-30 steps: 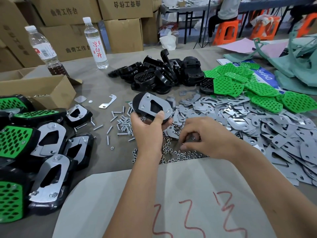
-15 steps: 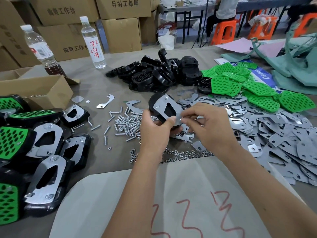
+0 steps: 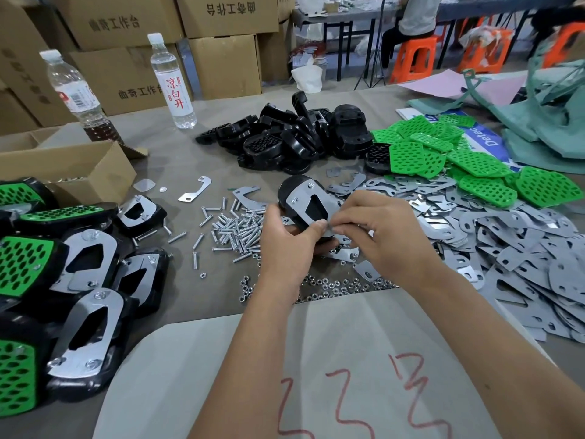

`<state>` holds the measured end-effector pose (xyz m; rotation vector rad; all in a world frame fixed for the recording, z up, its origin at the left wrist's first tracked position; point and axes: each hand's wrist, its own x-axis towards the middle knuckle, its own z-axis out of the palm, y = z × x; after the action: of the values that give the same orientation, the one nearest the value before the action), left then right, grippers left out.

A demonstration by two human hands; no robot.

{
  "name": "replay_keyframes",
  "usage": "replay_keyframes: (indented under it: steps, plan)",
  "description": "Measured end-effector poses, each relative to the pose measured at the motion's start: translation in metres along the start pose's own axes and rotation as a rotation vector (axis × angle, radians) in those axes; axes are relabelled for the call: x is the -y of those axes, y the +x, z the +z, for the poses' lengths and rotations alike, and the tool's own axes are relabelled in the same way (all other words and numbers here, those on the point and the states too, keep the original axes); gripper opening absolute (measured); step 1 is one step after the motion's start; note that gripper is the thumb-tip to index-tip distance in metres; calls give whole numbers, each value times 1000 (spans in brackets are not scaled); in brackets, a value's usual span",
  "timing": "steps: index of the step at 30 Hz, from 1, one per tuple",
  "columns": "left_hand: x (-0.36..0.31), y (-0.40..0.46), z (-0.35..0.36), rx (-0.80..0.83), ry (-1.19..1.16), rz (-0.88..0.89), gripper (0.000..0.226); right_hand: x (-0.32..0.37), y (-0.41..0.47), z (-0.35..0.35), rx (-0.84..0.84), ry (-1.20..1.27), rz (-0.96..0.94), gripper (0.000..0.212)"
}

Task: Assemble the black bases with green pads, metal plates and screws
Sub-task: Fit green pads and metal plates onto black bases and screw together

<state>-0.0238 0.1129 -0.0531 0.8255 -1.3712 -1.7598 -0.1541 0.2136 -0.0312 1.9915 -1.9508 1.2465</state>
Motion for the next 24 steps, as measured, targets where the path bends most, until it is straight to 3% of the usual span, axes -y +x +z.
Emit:
replay_keyframes:
  steps: [5,15,24]
  plan:
    - [1,0,-1,11,5,15,30,-6,1,5,-47,27,47,1]
    - [-1,-1,1,-8,-93,28,30,-7,0,17,-242,124,164,14]
    - [1,0,1,-21,-53,11,30,-14,0,13,-67,49,14,9]
